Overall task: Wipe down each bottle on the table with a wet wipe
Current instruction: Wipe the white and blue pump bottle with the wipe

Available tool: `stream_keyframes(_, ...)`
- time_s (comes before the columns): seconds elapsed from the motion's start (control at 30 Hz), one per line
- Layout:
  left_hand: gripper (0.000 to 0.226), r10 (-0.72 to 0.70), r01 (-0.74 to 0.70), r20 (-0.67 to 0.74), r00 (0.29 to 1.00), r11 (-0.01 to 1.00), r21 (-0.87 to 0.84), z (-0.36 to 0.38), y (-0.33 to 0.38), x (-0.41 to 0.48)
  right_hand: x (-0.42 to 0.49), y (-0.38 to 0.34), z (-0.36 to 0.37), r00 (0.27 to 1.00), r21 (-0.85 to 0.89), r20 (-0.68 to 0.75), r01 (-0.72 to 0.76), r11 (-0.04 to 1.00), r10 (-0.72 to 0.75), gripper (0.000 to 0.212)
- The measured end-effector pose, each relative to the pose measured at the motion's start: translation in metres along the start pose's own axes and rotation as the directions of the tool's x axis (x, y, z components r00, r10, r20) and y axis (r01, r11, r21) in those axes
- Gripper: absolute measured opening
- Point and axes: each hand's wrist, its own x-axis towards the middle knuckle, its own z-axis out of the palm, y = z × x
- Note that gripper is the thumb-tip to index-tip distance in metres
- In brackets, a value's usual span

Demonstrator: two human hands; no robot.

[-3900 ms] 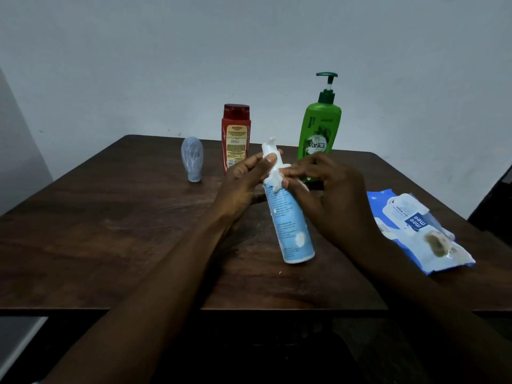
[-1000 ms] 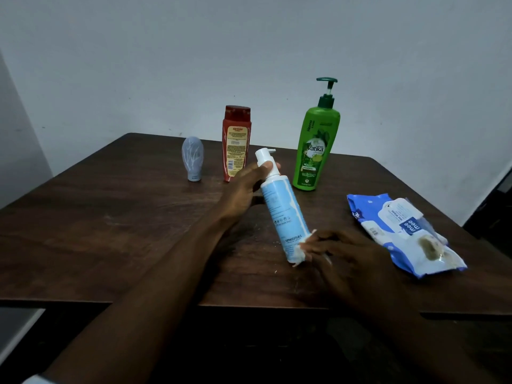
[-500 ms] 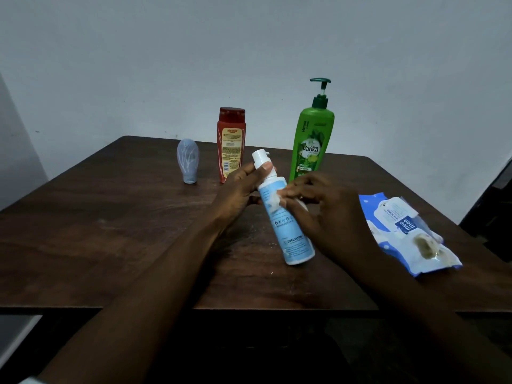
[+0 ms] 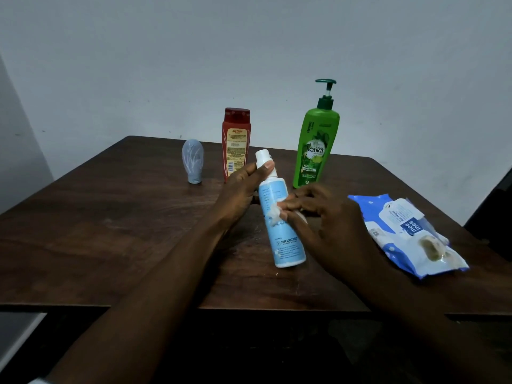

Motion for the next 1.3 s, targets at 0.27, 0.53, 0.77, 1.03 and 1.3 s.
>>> stream_keyframes(0.27, 0.014, -0.016, 0.015, 0.014, 1.000, 0.999, 0.052, 0.004, 0.006, -0.003, -0.052, -0.003, -0.008, 0.999, 0.009, 0.047, -0.005, 1.000, 0.005, 0.017)
stream_keyframes(0.53, 0.026, 0.016, -0.017, 0.034, 0.999, 0.999, 0.027, 0.005, 0.002, -0.003, -0.016, -0.003, -0.001, 1.000, -0.018, -0.010, -0.001, 1.000, 0.001, 0.017)
stream_keyframes(0.77, 0.036, -0.006, 0.018, 0.075, 0.997, 0.987, -0.162, 0.003, -0.001, 0.002, 0.035, 0.001, 0.004, 0.998, -0.032, -0.058, 0.011, 0.999, -0.013, 0.014)
stream_keyframes(1.03, 0.032, 0.042, -0.040, 0.050, 0.998, 0.999, -0.034, 0.000, -0.001, -0.001, 0.036, 0.008, 0.004, 0.996, -0.020, -0.083, 0.030, 0.999, -0.031, 0.014)
stream_keyframes(1.3, 0.026, 0.012, -0.013, 0.040, 0.999, 1.000, 0.021, 0.002, -0.001, -0.002, 0.001, 0.010, -0.002, 1.000, 0.020, -0.028, 0.008, 1.000, -0.008, 0.018)
